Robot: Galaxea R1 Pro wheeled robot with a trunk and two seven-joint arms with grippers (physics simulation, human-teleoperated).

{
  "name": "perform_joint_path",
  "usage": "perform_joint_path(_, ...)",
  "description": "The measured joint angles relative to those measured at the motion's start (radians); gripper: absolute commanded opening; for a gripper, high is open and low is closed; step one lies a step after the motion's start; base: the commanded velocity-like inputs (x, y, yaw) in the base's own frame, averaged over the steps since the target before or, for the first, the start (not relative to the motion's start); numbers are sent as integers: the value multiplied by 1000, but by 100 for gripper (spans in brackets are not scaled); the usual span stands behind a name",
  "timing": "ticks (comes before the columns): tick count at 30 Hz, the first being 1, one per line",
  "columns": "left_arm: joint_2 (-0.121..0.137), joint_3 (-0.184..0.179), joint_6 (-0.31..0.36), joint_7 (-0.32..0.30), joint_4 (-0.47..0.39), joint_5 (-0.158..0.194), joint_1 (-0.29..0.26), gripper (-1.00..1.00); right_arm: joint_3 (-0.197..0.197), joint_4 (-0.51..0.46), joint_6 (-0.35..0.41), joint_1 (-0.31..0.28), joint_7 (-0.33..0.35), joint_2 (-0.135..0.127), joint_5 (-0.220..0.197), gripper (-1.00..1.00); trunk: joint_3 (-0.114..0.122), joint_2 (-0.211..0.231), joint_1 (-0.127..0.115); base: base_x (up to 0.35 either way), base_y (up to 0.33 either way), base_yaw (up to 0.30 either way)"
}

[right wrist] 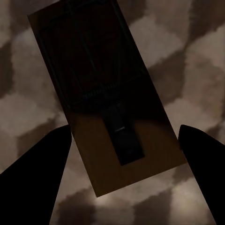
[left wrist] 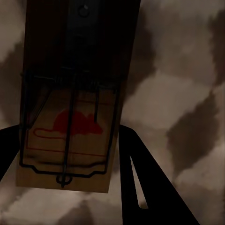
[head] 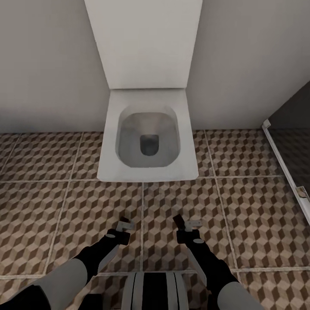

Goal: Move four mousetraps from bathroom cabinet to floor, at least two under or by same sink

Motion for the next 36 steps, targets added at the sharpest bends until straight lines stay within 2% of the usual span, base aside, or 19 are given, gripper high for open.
perform_joint_path(9,0,0,1,0,-1,0,0,-100,0,0,0,0,0,0,0,-100,-2,0,0,7,0,0)
perform_joint_path(18,0,1,1,0,-1,0,0,-100,0,0,0,0,0,0,0,-100,-2,0,0,182,47,0)
perform_joint_path(27,0,0,1,1,0,0,0,-100,0,1,-1,0,0,0,0,-100,-2,0,0,33,8,0)
perform_joint_path(36,0,0,1,1,-1,0,0,-100,23,10,-1,0,0,-1,3,-100,-2,0,0,1,0,0)
